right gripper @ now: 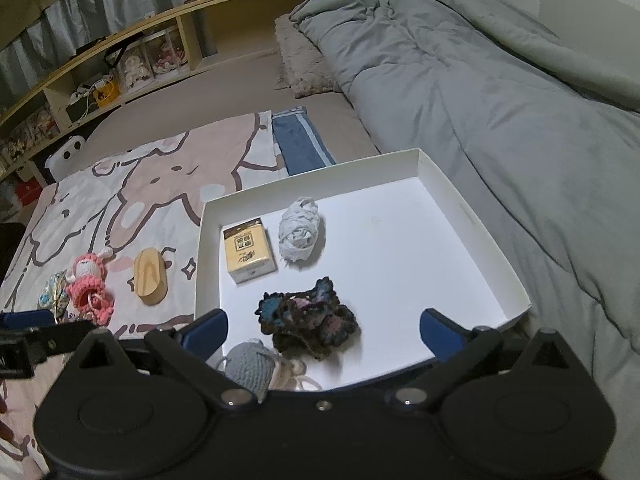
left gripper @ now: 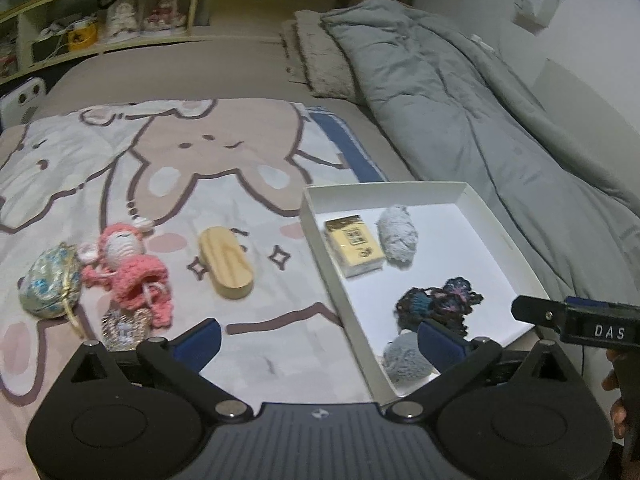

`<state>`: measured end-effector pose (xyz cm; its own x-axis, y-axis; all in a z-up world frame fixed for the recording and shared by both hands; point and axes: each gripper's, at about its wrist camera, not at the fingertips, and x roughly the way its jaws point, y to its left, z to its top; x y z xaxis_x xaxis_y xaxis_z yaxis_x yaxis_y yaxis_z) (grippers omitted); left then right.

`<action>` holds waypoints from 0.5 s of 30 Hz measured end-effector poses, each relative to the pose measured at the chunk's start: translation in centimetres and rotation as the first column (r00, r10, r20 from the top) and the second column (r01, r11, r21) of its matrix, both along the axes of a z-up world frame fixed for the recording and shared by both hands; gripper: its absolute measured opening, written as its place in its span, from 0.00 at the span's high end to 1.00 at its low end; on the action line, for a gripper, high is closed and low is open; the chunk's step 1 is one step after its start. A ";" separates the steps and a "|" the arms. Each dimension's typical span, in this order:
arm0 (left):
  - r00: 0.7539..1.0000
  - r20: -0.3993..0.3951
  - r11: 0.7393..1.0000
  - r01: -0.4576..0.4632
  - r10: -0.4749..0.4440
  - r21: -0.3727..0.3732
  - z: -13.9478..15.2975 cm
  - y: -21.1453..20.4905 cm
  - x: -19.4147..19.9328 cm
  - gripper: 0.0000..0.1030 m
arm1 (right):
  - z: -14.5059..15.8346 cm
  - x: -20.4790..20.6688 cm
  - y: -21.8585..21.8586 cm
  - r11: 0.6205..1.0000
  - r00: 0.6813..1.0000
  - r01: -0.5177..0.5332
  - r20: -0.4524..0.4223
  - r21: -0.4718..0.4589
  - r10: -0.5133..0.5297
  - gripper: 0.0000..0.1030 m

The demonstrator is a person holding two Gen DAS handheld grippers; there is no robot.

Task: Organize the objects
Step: 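Withdraw both tools from the box back toward the blanket toys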

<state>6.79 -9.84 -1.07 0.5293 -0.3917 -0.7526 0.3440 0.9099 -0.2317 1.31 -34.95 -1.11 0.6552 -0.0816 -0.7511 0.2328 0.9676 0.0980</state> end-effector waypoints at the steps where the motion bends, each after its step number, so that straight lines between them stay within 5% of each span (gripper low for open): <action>1: 1.000 -0.006 1.000 -0.014 0.014 0.002 0.0 0.4 0.1 0.00 | 0.0 0.1 0.2 1.000 1.000 -0.002 0.000 0.000 0.002 0.00; 15: 0.977 0.024 0.975 -0.215 0.214 0.048 0.5 8.1 1.3 0.00 | -1.2 3.6 5.8 0.992 0.992 -0.119 0.043 0.046 0.117 0.00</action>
<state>8.10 -1.69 -0.59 0.6111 -0.2298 -0.7574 0.1435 0.9732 -0.1794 4.89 -29.16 -2.30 0.6879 0.0337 -0.7250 0.1119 0.9820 0.1519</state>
